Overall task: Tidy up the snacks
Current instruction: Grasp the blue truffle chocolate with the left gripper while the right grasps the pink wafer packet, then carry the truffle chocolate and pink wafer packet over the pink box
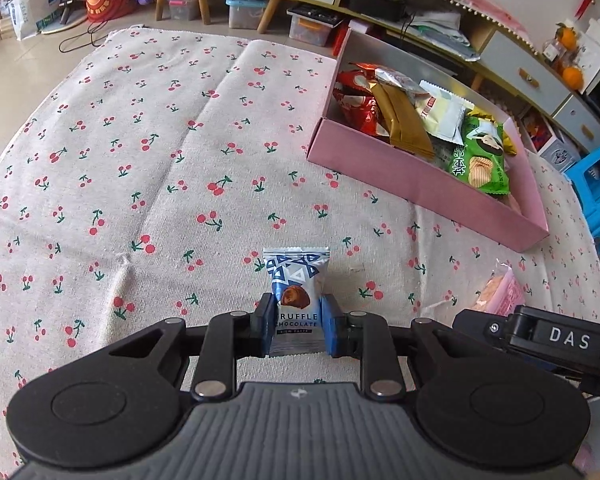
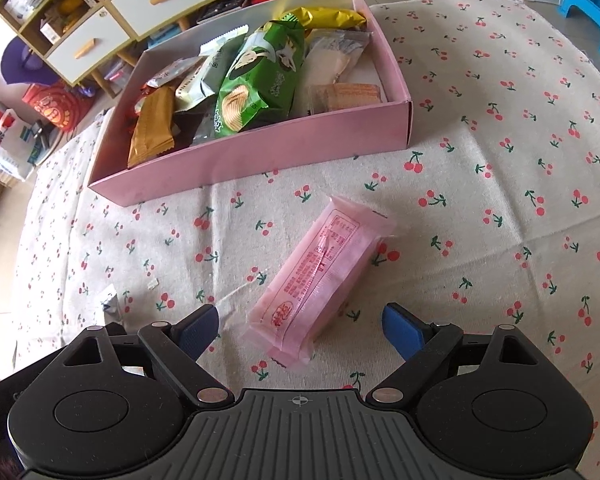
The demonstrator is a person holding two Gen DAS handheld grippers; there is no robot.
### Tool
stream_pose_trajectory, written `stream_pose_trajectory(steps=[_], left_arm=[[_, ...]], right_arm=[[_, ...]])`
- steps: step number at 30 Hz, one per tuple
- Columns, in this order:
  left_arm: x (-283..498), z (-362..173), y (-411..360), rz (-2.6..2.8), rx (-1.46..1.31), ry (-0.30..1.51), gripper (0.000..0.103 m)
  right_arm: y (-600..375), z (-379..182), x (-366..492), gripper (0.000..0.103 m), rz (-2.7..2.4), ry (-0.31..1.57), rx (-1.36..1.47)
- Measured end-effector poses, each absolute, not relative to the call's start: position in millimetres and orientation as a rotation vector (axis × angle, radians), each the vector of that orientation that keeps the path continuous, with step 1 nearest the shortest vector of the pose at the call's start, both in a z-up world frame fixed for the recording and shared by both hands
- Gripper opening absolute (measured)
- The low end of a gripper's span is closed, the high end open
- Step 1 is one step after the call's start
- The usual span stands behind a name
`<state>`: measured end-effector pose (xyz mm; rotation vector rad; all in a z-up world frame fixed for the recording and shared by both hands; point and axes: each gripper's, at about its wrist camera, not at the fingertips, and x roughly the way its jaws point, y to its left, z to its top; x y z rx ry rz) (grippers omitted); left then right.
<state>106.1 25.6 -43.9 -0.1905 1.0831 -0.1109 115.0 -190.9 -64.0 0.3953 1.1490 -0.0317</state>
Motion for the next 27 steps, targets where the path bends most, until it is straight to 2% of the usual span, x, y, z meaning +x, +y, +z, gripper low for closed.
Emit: stream_pose_trajectory(steps=[3, 6, 11, 13, 14, 27], left_arm=[[105.2, -44.6, 25.2, -0.118, -0.182, 1.086, 0.022], [104.4, -45.4, 26.2, -0.122, -0.177, 1.090, 0.022], [103.6, -45.7, 26.9, -0.129, -0.170, 1.092, 0.022], [103.3, -45.5, 26.9, -0.134, -0.167, 1.091, 0.022], [102.9, -45.4, 26.9, -0.136, -0.166, 1.091, 0.022], [103.3, -39.1, 26.8, -0.179, -0.174, 1.090, 0.022]], right_arm=[[-189.0, -64.1, 114.7, 0.089, -0.053, 1.142, 0.395], [-188.1, -64.0, 114.2, 0.082, -0.076, 1.132, 0.387], [-192.3, -62.5, 112.9, 0.060, -0.095, 1.120, 0.390], [-195.3, -61.6, 112.1, 0.043, -0.076, 1.121, 0.403], [-196.8, -60.9, 111.9, 0.041, -0.064, 1.122, 0.415], [-218.0, -45.6, 108.4, 0.038, -0.023, 1.104, 0.508]])
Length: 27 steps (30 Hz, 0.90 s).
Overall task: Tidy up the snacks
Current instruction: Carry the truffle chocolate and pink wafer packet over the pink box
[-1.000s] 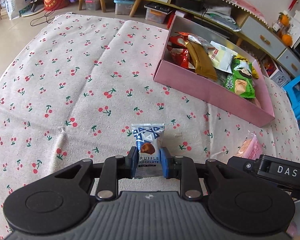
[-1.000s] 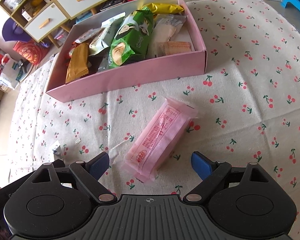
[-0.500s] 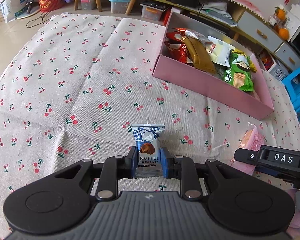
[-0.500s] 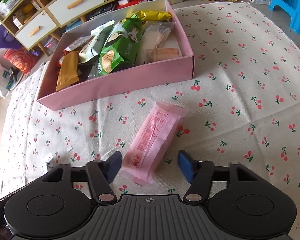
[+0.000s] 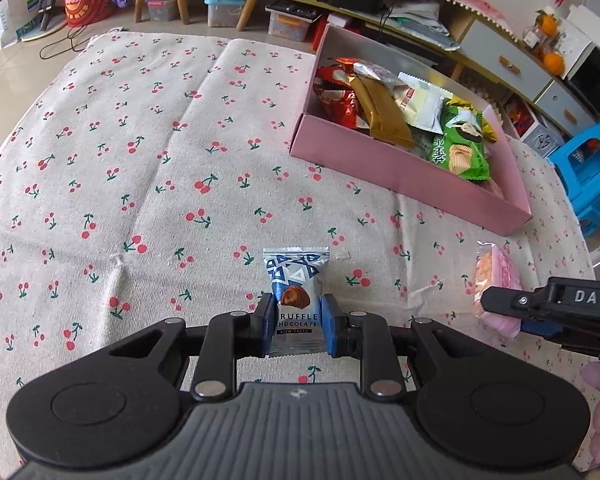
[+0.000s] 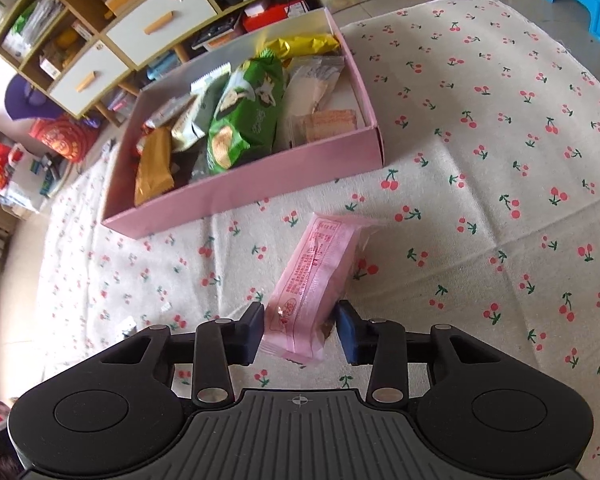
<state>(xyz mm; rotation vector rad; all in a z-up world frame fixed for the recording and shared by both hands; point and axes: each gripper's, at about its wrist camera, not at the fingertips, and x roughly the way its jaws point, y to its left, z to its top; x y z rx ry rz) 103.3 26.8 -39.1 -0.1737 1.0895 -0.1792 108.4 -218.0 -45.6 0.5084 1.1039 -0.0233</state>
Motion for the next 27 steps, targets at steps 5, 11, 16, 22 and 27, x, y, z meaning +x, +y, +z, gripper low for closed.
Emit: stream_pose_trajectory(steps=[5, 11, 16, 22, 27], left_arm=[[105.8, -31.7, 26.5, -0.186, -0.198, 1.074, 0.022], [110.1, -18.4, 18.1, -0.188, -0.194, 1.021, 0.022], [114.5, -10.2, 12.3, -0.194, -0.209, 0.990, 0.022], [120.4, -8.0, 2.6, -0.203, -0.204, 0.981, 0.022], [124.8, -4.3, -1.4, -0.211, -0.194, 0.972, 0.022]], right_arm=[[-229.2, -35.7, 108.7, 0.037, -0.014, 1.077, 0.569], [-239.4, -24.7, 108.9, 0.037, 0.000, 1.047, 0.621], [-247.9, -16.8, 111.8, 0.037, 0.010, 1.017, 0.643], [-256.3, -10.6, 115.7, 0.036, 0.004, 1.008, 0.648], [-269.5, 2.6, 119.7, 0.036, 0.006, 0.972, 0.697]])
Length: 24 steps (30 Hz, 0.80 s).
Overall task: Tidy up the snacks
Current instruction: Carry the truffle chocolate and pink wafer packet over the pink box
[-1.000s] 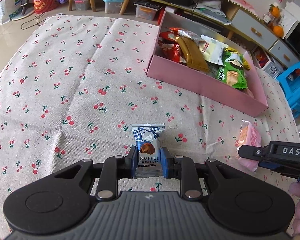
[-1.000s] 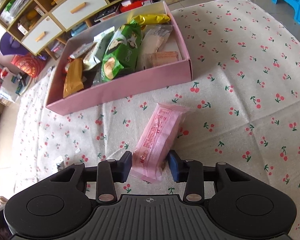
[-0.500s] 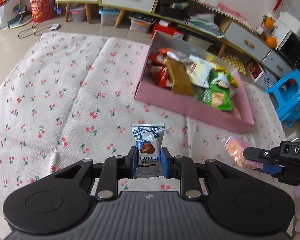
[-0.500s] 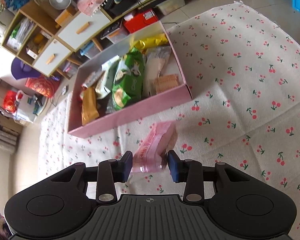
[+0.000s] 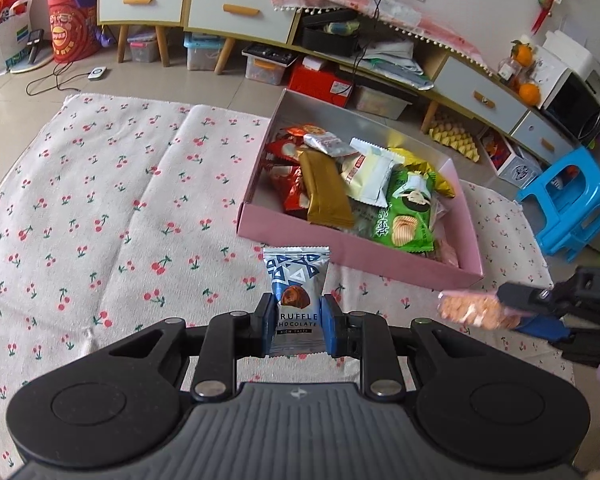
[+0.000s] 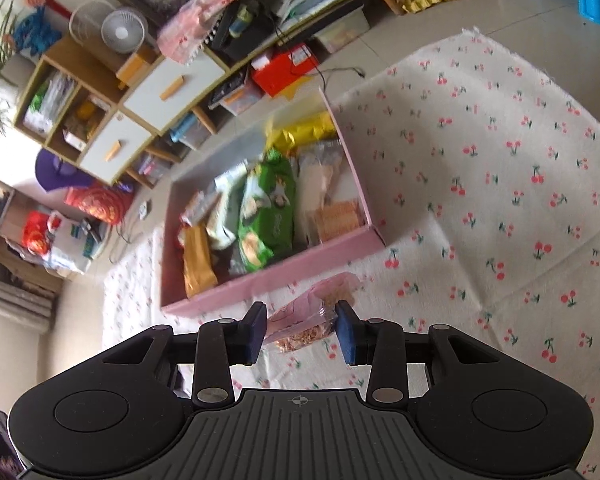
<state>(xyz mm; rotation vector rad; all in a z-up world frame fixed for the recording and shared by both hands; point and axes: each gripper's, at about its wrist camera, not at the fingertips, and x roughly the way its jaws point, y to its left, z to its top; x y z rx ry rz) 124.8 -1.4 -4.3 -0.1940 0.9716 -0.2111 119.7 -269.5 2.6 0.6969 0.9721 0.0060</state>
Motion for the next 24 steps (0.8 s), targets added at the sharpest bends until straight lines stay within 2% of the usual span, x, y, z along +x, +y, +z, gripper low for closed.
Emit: stream_pose_trajectory(steps=[6, 12, 20, 24], left_arm=[[137.9, 2.8, -4.2, -0.217, -0.216, 0.950, 0.022], [148.9, 2.0, -12.2, -0.248, -0.218, 0.932, 0.022], [171.3, -1.9, -27.5, -0.302, -0.231, 0.905, 0.022], [182.9, -6.1, -37.4, -0.348, -0.243, 0.896, 0.022]], right_arm=[[-277.6, 17.4, 136.1, 0.036, 0.013, 0.906, 0.723], [-276.8, 8.8, 158.2, 0.036, 0.057, 0.843, 0.700], [-281.0, -10.0, 176.6, 0.036, 0.015, 0.833, 0.654], [-277.8, -24.4, 184.5, 0.035, 0.018, 0.886, 0.647]])
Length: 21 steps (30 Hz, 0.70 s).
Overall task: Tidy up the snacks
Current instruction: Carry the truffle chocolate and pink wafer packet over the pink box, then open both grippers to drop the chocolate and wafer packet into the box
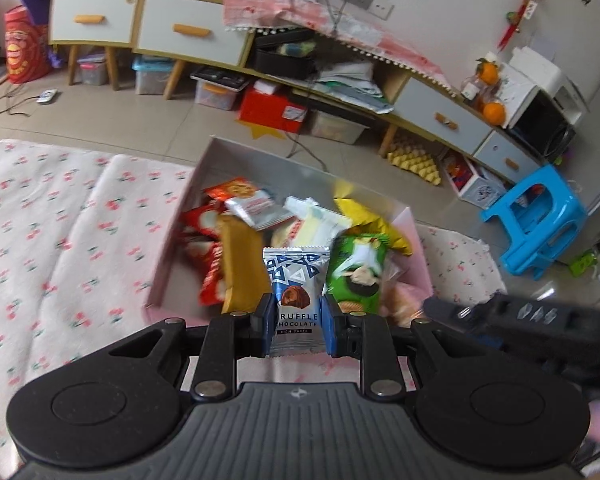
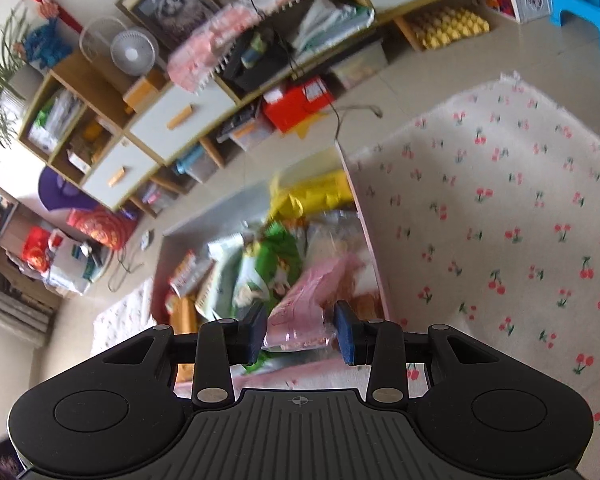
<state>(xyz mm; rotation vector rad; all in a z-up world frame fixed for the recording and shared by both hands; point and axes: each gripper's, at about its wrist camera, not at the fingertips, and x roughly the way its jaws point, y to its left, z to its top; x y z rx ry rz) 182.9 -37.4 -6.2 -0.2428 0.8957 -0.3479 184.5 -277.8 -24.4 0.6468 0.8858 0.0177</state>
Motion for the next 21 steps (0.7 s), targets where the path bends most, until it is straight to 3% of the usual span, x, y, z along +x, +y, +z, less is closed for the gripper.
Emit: stream_pose_trajectory(steps=[17, 21], left_arm=[[199.0, -35.1, -57.0, -0.328, -0.152, 0.951, 0.022], [195.2, -34.3, -55.0, -0.326, -0.152, 0.950, 0.025]], right_arm=[[-275.9, -43.8, 192.9, 0.033, 0.003, 0.917, 0.626], [-277.2, -42.7, 192.2, 0.038, -0.004, 0.914, 0.630]])
